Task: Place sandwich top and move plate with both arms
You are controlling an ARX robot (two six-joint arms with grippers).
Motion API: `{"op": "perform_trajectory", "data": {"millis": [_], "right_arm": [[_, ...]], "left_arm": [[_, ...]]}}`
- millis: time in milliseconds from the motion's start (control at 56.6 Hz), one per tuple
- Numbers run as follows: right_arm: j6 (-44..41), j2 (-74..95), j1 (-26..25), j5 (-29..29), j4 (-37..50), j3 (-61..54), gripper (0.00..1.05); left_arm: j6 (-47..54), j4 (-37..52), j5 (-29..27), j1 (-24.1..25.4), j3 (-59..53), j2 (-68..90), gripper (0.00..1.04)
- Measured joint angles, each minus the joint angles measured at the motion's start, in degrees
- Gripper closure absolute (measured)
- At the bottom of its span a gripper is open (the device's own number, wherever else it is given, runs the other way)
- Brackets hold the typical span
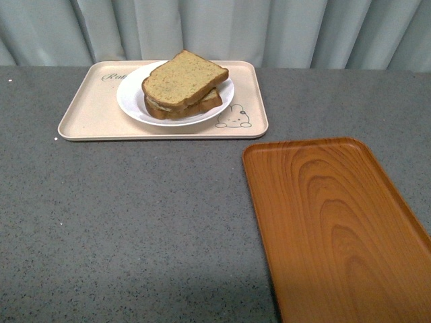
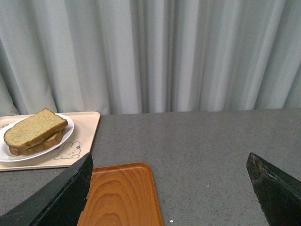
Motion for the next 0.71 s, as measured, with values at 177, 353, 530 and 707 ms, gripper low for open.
{"op": "perform_trajectory", "data": {"millis": [177,353,530,707], "right_arm": [[0.00,0.00,0.00,0.00,0.00,0.00,0.09],[0.00,0.00,0.00,0.00,0.00,0.00,0.09],[0.00,0.00,0.00,0.00,0.00,0.00,0.09],[0.00,0.00,0.00,0.00,0.00,0.00,0.09]], "left_arm": [[0.00,0.00,0.00,0.00,0.00,-0.04,0.49],[0.00,-0.02,0.00,0.00,0.00,-0.07,0.20],[0.07,-0.02,0.00,0.00,0.00,-0.07,0.07],[0.09,-0.02,0.00,0.00,0.00,-0.07,0.06]]}}
